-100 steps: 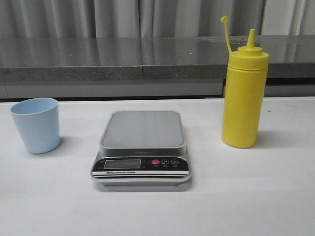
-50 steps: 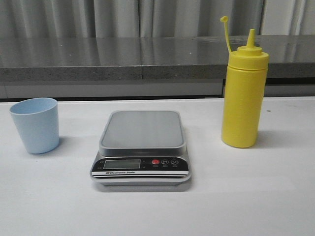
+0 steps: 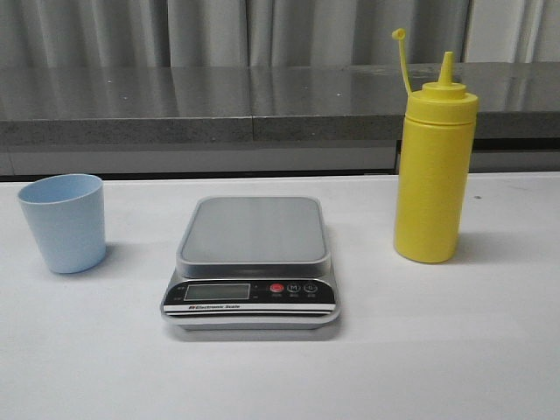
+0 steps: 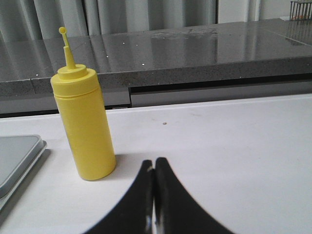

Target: Pour seasoning into cup on scale with both arms

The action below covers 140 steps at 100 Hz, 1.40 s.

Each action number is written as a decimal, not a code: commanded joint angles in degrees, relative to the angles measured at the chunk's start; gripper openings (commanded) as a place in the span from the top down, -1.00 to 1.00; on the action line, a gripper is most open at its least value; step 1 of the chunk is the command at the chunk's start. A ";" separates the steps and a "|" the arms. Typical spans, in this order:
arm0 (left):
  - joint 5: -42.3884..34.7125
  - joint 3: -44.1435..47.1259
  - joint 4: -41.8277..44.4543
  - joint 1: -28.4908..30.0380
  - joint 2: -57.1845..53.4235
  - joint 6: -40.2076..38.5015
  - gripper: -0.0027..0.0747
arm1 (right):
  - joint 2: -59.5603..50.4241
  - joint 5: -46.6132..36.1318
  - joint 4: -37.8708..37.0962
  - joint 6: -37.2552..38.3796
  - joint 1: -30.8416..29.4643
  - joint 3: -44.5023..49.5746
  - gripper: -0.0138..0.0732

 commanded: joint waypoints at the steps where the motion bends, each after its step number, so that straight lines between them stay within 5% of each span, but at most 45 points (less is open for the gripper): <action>1: -3.55 -5.06 -0.91 -0.18 6.44 1.01 0.49 | -0.83 -4.45 -0.51 -0.71 -0.24 -1.13 0.84; 12: -3.40 -9.00 -2.34 -0.18 13.81 1.11 0.00 | -0.83 -4.45 -0.51 -0.71 -0.24 -1.13 0.84; 21: -2.44 -12.20 -2.34 -1.23 19.49 1.51 -0.20 | -0.83 -4.45 -0.51 -0.71 -0.24 -1.13 0.84; 53: 4.48 -24.15 -2.24 -7.61 37.72 1.58 -0.20 | -0.83 -4.45 -0.51 -0.71 -0.24 -1.13 0.84; 118: 10.17 -37.30 -3.92 -7.49 62.27 1.58 -0.19 | -0.83 -4.45 -0.51 -0.71 -0.24 -1.13 0.84; 140: 10.08 -37.98 -5.09 -7.49 66.25 1.58 0.09 | -0.83 -4.45 -0.51 -0.71 -0.24 -1.13 0.84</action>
